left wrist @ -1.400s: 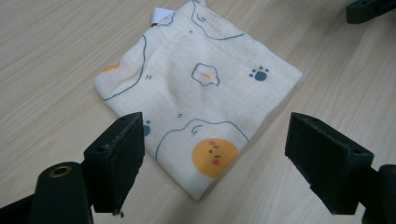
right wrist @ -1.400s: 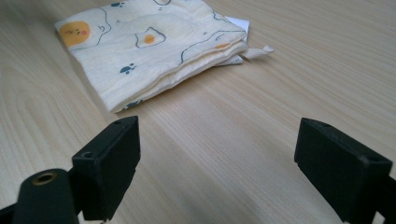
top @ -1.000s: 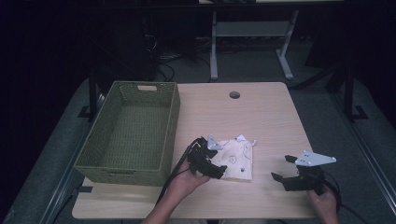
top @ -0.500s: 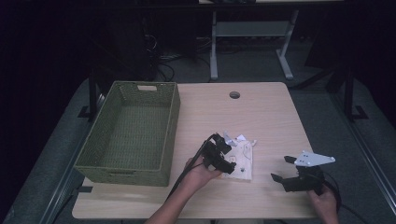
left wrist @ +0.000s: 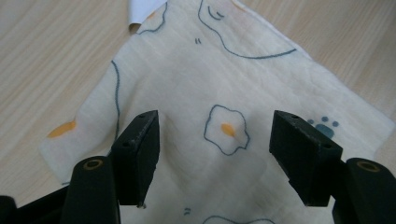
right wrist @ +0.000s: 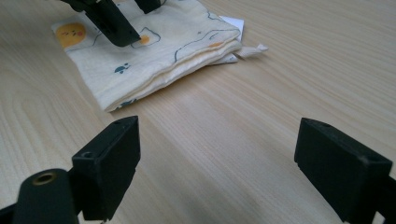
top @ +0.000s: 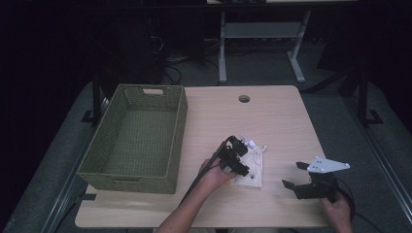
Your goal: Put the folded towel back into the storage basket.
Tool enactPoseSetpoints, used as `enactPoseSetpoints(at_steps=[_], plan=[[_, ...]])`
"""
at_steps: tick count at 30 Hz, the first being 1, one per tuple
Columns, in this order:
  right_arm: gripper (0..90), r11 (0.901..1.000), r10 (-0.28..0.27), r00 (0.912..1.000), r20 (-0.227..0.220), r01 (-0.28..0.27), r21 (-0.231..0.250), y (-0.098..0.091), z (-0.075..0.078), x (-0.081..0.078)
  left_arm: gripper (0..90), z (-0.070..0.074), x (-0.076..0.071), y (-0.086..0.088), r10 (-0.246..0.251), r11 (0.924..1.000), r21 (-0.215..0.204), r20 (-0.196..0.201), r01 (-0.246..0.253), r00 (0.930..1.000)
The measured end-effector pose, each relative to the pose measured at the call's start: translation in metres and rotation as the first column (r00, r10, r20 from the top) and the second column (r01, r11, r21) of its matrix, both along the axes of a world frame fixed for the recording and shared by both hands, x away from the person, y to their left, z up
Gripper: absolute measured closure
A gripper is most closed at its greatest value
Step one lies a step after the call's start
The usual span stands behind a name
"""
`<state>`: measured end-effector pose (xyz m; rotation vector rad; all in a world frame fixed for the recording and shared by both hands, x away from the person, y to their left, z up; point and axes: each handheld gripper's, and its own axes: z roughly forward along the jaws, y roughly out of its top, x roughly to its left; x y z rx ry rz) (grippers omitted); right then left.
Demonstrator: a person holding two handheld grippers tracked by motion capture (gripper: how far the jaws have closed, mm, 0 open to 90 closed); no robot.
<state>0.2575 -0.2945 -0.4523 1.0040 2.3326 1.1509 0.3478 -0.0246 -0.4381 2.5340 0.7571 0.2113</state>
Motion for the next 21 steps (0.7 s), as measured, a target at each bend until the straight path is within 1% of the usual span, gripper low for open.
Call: enactPoseSetpoints(at_steps=[1, 2, 3, 4, 5, 6, 9, 10, 14, 18, 21], plan=[[13.7, 1.0000, -0.001, 1.0000, -0.001, 0.001, 0.002, -0.0004, 0.0003, -0.0003, 36.1, -0.0015, 0.0006, -0.0009, 0.006, 1.0000, 0.003, -0.002, -0.006, 1.0000], [13.7, 1.0000, -0.002, 1.0000, 0.001, 0.002, 0.003, -0.0007, 0.0004, -0.0005, 37.9, -0.0043, 0.0014, -0.0021, 0.008, 0.9997, 0.021, -0.004, -0.008, 1.0000], [13.8, 1.0000, -0.002, 1.0000, 0.001, 0.002, 0.002, -0.0011, 0.0003, -0.0006, 39.0, -0.0083, 0.0027, -0.0031, 0.006, 0.9985, 0.055, -0.012, -0.005, 0.9999], [13.7, 1.0000, -0.003, 1.0000, 0.001, 0.003, 0.001, -0.0015, 0.0003, -0.0006, 38.3, -0.0097, 0.0035, -0.0012, 0.021, 0.9994, 0.027, -0.019, -0.020, 0.9996], [13.7, 1.0000, -0.003, 1.0000, 0.002, 0.003, 0.002, -0.0016, 0.0003, -0.0006, 39.6, -0.0103, 0.0036, 0.0005, 0.029, 0.9995, 0.015, -0.019, -0.029, 0.9994], [13.7, 1.0000, -0.003, 1.0000, 0.002, 0.003, 0.005, -0.0014, 0.0005, -0.0007, 40.4, -0.0109, 0.0025, 0.0010, 0.027, 0.9996, 0.011, -0.009, -0.027, 0.9996], [13.7, 1.0000, -0.003, 1.0000, 0.004, 0.003, 0.007, -0.0002, 0.0009, -0.0010, 40.8, -0.0112, 0.0014, 0.0017, 0.031, 0.9995, 0.008, -0.004, -0.031, 0.9995], [13.8, 1.0000, 0.000, 1.0000, 0.003, 0.000, -0.004, 0.0006, 0.0009, -0.0014, 40.9, -0.0114, 0.0010, 0.0017, 0.041, 0.9991, 0.006, -0.006, -0.041, 0.9991], [13.7, 1.0000, 0.001, 1.0000, 0.006, -0.001, 0.000, 0.0018, 0.0017, -0.0034, 41.5, -0.0107, 0.0012, 0.0015, 0.043, 0.9990, 0.012, -0.010, -0.043, 0.9990], [13.7, 0.9999, 0.004, 1.0000, 0.008, -0.004, -0.010, 0.0025, 0.0014, -0.0032, 46.6, -0.0097, 0.0023, 0.0028, 0.047, 0.9988, 0.013, -0.018, -0.046, 0.9987], [13.7, 0.9999, 0.001, 1.0000, 0.009, -0.001, -0.014, 0.0024, 0.0018, -0.0035, 47.1, -0.0102, 0.0012, 0.0034, 0.053, 0.9986, 0.007, -0.012, -0.053, 0.9985]])
